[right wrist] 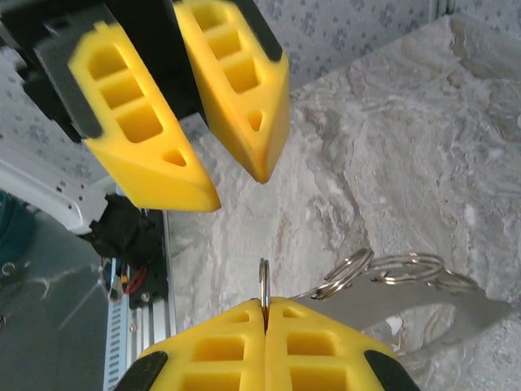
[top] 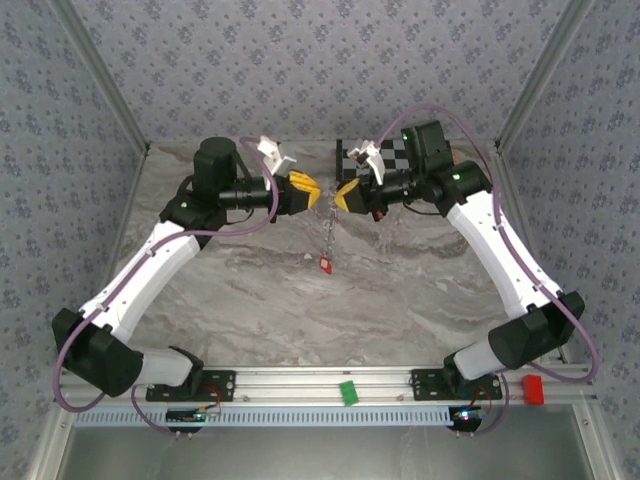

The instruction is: Put the keys on the keyring

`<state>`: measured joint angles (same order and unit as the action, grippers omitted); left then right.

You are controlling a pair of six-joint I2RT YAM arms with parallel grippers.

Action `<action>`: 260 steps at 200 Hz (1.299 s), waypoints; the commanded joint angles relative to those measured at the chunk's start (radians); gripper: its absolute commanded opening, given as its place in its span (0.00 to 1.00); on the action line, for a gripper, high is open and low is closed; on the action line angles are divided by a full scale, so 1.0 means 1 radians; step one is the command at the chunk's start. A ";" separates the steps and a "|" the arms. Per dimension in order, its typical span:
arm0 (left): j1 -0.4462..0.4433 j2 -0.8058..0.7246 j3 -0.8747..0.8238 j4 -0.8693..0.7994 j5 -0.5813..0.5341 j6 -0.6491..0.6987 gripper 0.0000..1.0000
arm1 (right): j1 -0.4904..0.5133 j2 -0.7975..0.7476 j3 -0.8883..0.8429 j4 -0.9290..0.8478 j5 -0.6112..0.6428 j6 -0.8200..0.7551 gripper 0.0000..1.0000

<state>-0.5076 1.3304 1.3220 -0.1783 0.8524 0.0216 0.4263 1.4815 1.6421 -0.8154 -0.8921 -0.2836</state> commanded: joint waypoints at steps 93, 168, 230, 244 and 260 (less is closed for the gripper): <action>-0.059 0.053 0.117 -0.291 0.019 0.236 0.22 | 0.066 0.046 0.108 -0.170 0.064 -0.145 0.00; -0.068 0.076 0.121 -0.297 0.016 0.241 0.21 | 0.071 0.045 0.103 -0.153 0.042 -0.131 0.00; -0.070 0.089 0.127 -0.285 0.050 0.241 0.14 | 0.077 0.045 0.097 -0.143 0.039 -0.127 0.00; -0.070 0.095 0.132 -0.299 0.055 0.249 0.05 | 0.077 0.045 0.097 -0.142 0.039 -0.127 0.00; -0.070 0.097 0.135 -0.307 0.057 0.256 0.00 | 0.077 0.045 0.096 -0.139 0.037 -0.127 0.00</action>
<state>-0.5690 1.4147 1.4162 -0.4633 0.8711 0.2539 0.4934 1.5242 1.7103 -0.9714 -0.8215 -0.4118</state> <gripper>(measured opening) 0.048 0.045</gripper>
